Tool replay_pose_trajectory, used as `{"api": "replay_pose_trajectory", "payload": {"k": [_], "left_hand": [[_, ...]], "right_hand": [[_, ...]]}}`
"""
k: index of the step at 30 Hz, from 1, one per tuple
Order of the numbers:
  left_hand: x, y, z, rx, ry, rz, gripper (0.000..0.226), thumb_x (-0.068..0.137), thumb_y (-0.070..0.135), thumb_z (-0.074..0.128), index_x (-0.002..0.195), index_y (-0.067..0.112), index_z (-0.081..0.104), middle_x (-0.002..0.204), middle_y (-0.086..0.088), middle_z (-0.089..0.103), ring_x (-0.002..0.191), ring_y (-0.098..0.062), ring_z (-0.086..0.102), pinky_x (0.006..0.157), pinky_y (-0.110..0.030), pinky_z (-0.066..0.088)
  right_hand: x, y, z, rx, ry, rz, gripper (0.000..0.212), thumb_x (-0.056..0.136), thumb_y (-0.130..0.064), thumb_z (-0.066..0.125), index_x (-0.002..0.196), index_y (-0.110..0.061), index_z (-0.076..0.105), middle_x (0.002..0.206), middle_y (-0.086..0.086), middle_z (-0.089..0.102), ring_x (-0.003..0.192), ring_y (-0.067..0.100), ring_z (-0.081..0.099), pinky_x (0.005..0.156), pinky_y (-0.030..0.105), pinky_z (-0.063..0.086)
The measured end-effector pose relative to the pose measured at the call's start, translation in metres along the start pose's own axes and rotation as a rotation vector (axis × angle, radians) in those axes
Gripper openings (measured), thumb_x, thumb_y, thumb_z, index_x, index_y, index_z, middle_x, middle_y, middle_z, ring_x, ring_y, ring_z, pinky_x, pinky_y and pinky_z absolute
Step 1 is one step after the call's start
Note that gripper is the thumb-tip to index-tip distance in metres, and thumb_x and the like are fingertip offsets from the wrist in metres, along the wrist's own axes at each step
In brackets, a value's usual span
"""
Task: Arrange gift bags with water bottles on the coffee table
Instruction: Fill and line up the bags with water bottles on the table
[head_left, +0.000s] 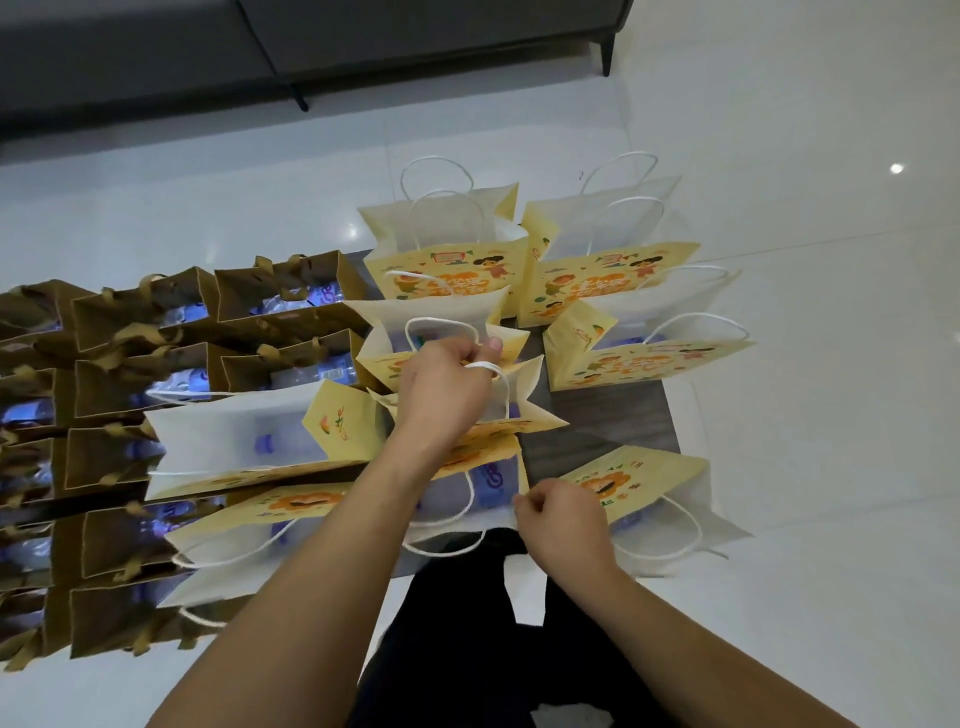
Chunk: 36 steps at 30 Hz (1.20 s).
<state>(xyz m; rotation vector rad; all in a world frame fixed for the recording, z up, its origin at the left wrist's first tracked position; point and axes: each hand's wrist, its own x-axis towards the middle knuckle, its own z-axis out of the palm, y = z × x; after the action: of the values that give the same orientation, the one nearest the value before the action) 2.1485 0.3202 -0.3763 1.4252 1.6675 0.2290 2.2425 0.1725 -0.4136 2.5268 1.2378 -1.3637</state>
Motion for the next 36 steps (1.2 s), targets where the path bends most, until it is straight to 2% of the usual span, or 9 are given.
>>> {"api": "replay_pose_trajectory", "payload": {"k": [6, 9, 14, 22, 25, 27, 30, 33, 36], "left_hand": [[0.002, -0.017, 0.005, 0.081, -0.01, 0.005, 0.038, 0.099, 0.047, 0.056, 0.073, 0.022, 0.07, 0.069, 0.005, 0.065, 0.076, -0.018, 0.061, 0.073, -0.038, 0.049], [0.004, -0.019, 0.004, 0.154, -0.028, 0.049, 0.022, 0.096, 0.041, 0.061, 0.086, 0.027, 0.074, 0.083, 0.007, 0.07, 0.086, -0.017, 0.062, 0.079, -0.036, 0.05], [-0.007, -0.02, 0.003, 0.395, -0.101, 0.199, 0.01, 0.091, 0.037, 0.068, 0.1, 0.036, 0.073, 0.097, 0.01, 0.069, 0.087, -0.012, 0.059, 0.07, -0.028, 0.042], [-0.031, -0.015, -0.009, 0.375, 0.007, 0.23, 0.036, 0.083, 0.013, 0.065, 0.116, 0.028, 0.07, 0.101, 0.003, 0.072, 0.096, -0.019, 0.063, 0.071, -0.026, 0.035], [-0.032, -0.022, -0.016, 0.355, 0.003, 0.232, 0.062, 0.076, 0.007, 0.068, 0.135, 0.024, 0.058, 0.13, 0.0, 0.057, 0.124, -0.019, 0.047, 0.095, -0.027, 0.038], [-0.035, -0.033, -0.027, 0.229, 0.09, 0.173, 0.07, 0.073, 0.005, 0.069, 0.138, 0.025, 0.05, 0.144, 0.002, 0.043, 0.134, -0.018, 0.036, 0.11, -0.034, 0.035], [-0.033, -0.05, -0.04, 0.07, 0.314, -0.017, 0.057, 0.082, 0.006, 0.068, 0.132, 0.027, 0.051, 0.142, 0.003, 0.046, 0.133, -0.018, 0.039, 0.11, -0.043, 0.04], [-0.026, -0.066, -0.037, 0.133, 0.298, -0.179, 0.048, 0.094, 0.028, 0.065, 0.138, 0.019, 0.05, 0.146, -0.004, 0.048, 0.135, -0.022, 0.041, 0.109, -0.044, 0.04], [-0.024, -0.077, -0.034, 0.238, 0.259, -0.188, 0.053, 0.095, 0.041, 0.062, 0.141, 0.015, 0.05, 0.144, -0.007, 0.052, 0.133, -0.025, 0.045, 0.105, -0.042, 0.044]], "right_hand": [[-0.02, 0.015, -0.029, 0.125, 0.318, -0.129, 0.021, 0.099, -0.03, 0.059, 0.112, -0.021, 0.073, 0.104, -0.006, 0.072, 0.096, 0.013, 0.058, 0.078, 0.029, 0.042], [-0.032, 0.032, -0.044, 0.056, 0.5, -0.241, 0.018, 0.091, -0.02, 0.071, 0.109, -0.02, 0.076, 0.106, -0.005, 0.073, 0.106, 0.017, 0.061, 0.083, 0.029, 0.042], [-0.033, 0.054, -0.055, 0.025, 0.529, -0.264, 0.016, 0.089, -0.019, 0.072, 0.105, -0.016, 0.077, 0.104, -0.002, 0.074, 0.106, 0.025, 0.063, 0.087, 0.032, 0.044], [0.013, -0.013, -0.069, 0.066, 0.02, -0.288, 0.047, 0.096, -0.027, 0.061, 0.142, -0.022, 0.054, 0.136, 0.0, 0.061, 0.123, 0.02, 0.057, 0.099, 0.032, 0.045], [0.037, -0.031, -0.065, 0.035, -0.108, -0.245, 0.051, 0.094, -0.018, 0.058, 0.144, -0.022, 0.052, 0.137, 0.005, 0.063, 0.122, 0.025, 0.059, 0.098, 0.035, 0.05], [0.044, -0.033, -0.063, 0.113, -0.13, -0.193, 0.051, 0.092, -0.016, 0.06, 0.142, -0.024, 0.055, 0.134, 0.003, 0.064, 0.119, 0.022, 0.061, 0.094, 0.033, 0.051], [0.046, -0.036, -0.062, 0.375, -0.045, -0.18, 0.056, 0.094, -0.023, 0.063, 0.146, -0.03, 0.045, 0.121, -0.006, 0.061, 0.109, 0.016, 0.056, 0.095, 0.033, 0.047], [0.056, -0.046, -0.061, 0.318, -0.015, -0.257, 0.078, 0.093, -0.038, 0.064, 0.156, -0.042, 0.018, 0.144, -0.003, 0.051, 0.127, 0.022, 0.052, 0.106, 0.045, 0.046], [0.067, -0.055, -0.055, 0.123, -0.067, -0.171, 0.067, 0.095, -0.046, 0.06, 0.153, -0.036, 0.027, 0.134, 0.004, 0.06, 0.119, 0.03, 0.059, 0.095, 0.041, 0.05]]}}
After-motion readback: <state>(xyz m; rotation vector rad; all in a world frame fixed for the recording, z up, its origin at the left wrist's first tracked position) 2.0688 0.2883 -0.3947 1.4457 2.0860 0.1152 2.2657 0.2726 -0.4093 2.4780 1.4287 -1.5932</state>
